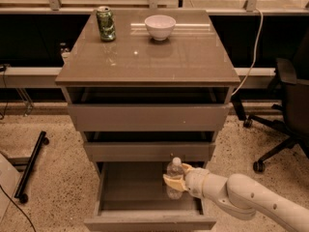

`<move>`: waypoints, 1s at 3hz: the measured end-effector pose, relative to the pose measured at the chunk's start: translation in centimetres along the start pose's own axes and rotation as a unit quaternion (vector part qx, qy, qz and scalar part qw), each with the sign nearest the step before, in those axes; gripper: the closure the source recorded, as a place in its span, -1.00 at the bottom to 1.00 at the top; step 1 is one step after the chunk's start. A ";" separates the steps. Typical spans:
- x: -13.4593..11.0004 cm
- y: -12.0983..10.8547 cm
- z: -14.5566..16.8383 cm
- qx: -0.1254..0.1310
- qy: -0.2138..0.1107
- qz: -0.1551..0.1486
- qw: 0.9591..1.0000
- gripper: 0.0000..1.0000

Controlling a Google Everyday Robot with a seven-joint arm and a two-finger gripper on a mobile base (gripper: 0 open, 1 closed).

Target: Place water bottle into bottom drawer

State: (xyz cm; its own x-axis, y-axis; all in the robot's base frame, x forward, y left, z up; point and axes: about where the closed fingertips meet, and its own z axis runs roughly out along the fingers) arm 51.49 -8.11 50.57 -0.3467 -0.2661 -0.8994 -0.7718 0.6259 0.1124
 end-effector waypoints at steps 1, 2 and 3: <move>0.7 -0.3 1.3 0.008 -0.024 0.001 1.000 1.00; 1.7 -0.6 3.4 0.013 -0.060 0.000 0.998 1.00; 3.3 -1.0 5.7 0.023 -0.085 -0.004 0.996 1.00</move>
Offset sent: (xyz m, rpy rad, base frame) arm 0.0270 0.0287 -0.0582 0.1537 -0.1415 -0.0619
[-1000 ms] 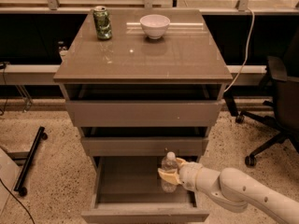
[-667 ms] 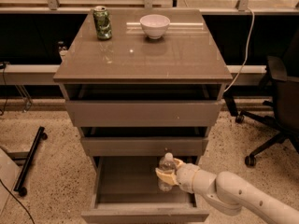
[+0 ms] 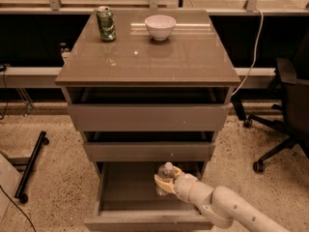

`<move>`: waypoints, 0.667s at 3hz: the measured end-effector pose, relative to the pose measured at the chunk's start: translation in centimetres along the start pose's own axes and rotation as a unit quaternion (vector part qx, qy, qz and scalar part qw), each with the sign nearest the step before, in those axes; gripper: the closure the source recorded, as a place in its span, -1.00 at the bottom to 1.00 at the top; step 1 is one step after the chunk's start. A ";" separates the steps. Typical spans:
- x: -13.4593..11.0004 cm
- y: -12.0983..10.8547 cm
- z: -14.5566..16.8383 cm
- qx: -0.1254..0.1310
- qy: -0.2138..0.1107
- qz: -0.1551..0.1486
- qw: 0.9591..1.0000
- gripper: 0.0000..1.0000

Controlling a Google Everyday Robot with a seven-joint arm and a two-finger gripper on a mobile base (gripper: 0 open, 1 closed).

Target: Place water bottle into bottom drawer

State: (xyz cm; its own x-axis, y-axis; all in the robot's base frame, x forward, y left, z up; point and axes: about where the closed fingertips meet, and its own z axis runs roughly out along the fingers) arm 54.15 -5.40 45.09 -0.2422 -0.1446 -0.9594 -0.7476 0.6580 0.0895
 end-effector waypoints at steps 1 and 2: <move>2.5 -0.8 2.2 0.009 -0.014 -0.007 1.000 1.00; 5.6 -1.7 4.3 0.021 -0.013 -0.004 1.000 1.00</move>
Offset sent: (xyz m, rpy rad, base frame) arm 0.0400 0.0156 -0.1133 -0.0024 -0.0255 -0.0780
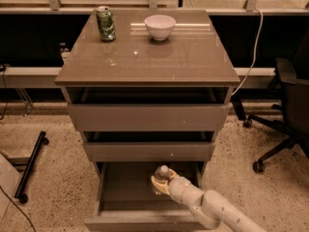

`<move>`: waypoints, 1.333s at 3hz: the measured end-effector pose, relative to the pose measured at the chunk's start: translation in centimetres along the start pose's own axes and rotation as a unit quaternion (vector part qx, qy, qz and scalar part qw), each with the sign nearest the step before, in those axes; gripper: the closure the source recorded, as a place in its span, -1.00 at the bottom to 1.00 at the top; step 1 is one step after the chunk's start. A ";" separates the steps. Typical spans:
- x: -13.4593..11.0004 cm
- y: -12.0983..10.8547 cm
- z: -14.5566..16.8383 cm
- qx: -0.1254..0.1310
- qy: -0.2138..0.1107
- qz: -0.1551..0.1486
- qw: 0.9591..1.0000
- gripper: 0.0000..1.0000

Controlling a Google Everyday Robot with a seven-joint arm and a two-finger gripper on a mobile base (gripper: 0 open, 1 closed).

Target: Place water bottle into bottom drawer

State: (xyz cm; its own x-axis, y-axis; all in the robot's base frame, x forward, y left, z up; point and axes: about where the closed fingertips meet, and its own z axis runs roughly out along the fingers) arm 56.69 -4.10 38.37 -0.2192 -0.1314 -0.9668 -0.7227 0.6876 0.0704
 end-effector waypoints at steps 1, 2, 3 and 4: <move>3.4 -0.4 2.1 0.011 0.007 0.021 1.000 1.00; 6.5 -0.6 3.8 0.022 0.008 0.040 0.999 1.00; 9.4 -0.9 4.7 0.034 0.015 0.052 0.998 1.00; 11.9 -1.5 5.3 0.051 0.023 0.068 0.996 0.68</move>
Offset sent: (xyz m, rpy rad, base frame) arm 0.0217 0.0190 -0.1201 0.0570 0.0993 -0.1080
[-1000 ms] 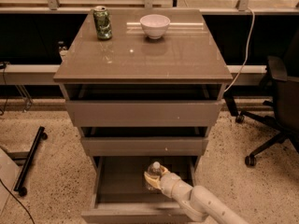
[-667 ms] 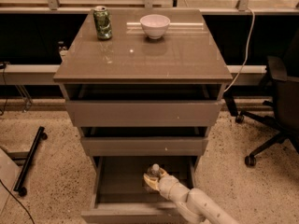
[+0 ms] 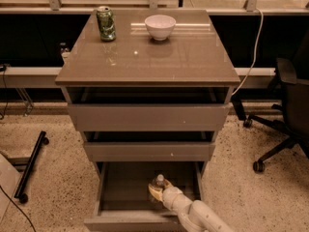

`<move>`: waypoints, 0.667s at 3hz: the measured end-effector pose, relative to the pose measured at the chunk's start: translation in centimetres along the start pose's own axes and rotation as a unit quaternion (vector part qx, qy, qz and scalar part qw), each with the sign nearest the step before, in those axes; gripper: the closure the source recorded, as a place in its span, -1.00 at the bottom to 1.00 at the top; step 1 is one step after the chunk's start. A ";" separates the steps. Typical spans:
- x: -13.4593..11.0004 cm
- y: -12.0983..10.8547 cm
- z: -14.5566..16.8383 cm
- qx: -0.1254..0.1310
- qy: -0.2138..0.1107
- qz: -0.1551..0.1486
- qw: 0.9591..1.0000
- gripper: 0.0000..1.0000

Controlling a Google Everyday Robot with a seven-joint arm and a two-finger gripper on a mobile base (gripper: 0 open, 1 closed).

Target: Place water bottle into bottom drawer

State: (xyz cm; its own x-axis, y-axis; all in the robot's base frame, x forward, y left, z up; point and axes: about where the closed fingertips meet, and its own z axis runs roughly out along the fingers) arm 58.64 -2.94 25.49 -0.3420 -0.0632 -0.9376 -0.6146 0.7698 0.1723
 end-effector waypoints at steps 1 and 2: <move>2.2 -0.7 1.2 0.013 0.011 0.013 1.000 0.06; 3.3 -1.0 1.8 0.018 0.018 0.021 0.999 -0.41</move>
Offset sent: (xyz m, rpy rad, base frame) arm 0.0081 -0.0010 -0.0539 -0.0107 0.0756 -0.0598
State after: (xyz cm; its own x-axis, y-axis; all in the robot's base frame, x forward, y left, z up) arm 59.34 -2.78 21.68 -0.3923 -0.0535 -0.9183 -0.5733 0.7949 0.1985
